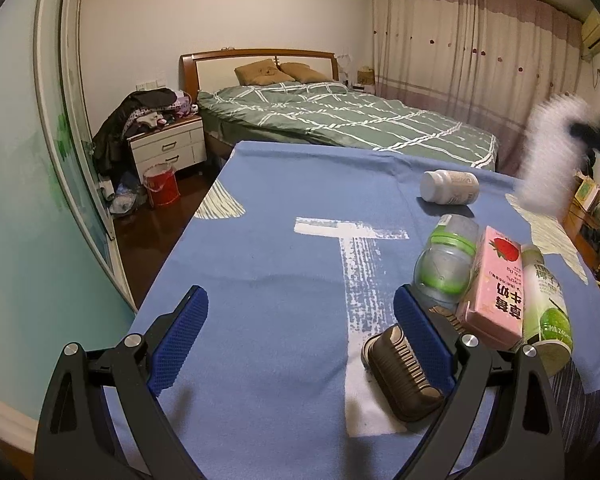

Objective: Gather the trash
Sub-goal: 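Carry the foam sleeve into the yellow bin and open the right tool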

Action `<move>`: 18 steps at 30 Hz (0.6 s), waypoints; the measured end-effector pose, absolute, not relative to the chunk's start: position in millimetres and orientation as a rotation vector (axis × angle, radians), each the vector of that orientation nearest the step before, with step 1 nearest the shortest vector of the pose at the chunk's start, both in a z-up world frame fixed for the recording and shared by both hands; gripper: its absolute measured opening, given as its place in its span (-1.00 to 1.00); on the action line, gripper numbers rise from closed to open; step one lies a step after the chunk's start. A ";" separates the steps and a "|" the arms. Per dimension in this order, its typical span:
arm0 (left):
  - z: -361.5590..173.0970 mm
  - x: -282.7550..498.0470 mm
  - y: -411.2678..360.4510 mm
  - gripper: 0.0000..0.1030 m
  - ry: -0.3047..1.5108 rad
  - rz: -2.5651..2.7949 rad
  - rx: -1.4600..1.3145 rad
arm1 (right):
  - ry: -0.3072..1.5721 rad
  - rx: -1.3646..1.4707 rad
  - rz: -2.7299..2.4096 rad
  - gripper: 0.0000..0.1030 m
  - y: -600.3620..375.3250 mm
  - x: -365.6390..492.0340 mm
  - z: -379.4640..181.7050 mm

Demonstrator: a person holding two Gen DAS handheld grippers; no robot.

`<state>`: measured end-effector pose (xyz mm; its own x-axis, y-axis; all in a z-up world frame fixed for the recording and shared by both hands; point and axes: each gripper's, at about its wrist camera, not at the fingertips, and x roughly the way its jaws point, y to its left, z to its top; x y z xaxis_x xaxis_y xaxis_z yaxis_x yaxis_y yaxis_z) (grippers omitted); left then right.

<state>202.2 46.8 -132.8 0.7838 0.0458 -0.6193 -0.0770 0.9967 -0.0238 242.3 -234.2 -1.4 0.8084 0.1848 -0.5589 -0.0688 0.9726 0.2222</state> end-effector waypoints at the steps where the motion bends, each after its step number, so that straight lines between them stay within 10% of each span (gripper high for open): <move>1: -132.8 202.1 46.9 0.80 0.666 0.066 -0.049 | 0.607 0.186 0.101 -0.76 -244.5 231.0 -3.0; 18: -128.0 195.4 44.9 0.80 0.655 0.079 -0.039 | 0.666 0.260 -0.521 -0.75 -478.2 123.5 -79.5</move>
<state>195.4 44.9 -128.0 0.7899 0.0614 -0.6101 -0.0857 0.9963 -0.0108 123.5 -478.2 -79.5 0.6653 -0.3746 -0.6457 0.5367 0.8413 0.0649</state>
